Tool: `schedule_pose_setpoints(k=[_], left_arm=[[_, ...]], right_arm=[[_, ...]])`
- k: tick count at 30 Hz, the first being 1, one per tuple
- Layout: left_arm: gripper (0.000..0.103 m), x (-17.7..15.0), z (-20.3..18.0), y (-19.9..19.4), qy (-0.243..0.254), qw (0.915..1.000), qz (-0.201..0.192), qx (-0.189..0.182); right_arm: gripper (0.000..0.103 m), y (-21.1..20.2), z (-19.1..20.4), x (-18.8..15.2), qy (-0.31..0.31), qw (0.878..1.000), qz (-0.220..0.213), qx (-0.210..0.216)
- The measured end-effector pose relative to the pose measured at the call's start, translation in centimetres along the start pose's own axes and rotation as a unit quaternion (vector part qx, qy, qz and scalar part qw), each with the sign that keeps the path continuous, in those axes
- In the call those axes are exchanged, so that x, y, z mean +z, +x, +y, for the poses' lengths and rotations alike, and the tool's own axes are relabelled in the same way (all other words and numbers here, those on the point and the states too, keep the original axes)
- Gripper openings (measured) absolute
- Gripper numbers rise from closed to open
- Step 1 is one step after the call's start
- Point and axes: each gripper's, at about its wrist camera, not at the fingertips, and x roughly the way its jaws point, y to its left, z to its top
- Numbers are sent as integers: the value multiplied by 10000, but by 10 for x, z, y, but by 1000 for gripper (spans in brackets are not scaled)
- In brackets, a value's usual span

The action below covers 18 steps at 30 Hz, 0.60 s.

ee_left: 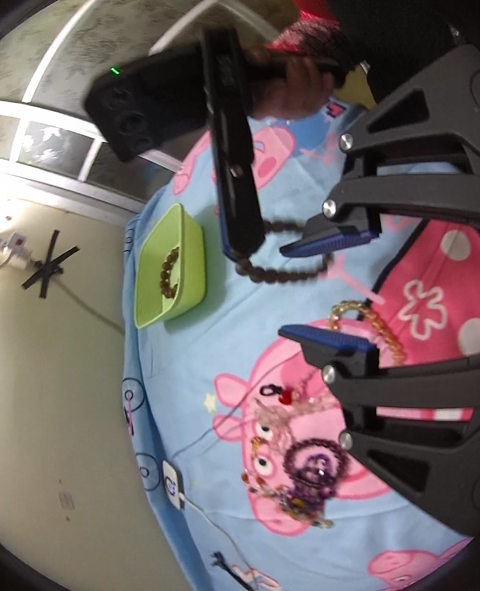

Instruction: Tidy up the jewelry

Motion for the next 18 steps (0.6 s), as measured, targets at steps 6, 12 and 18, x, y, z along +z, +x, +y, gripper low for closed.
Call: schedule_pose_setpoints(k=[6,12,18], left_arm=[[27,15,-6,27,212,9996,48,-152],[9,54,-14,49,546,9984,47,-122],[9,121,-13,85,486,9986,-95,-167]], right_arm=[[0,-12,2,4,-118,9999,-98,33],[0,-45,-22,22,21,9969,-629,-466],[0,-77,-49,56,32,9877,-1220,-978]])
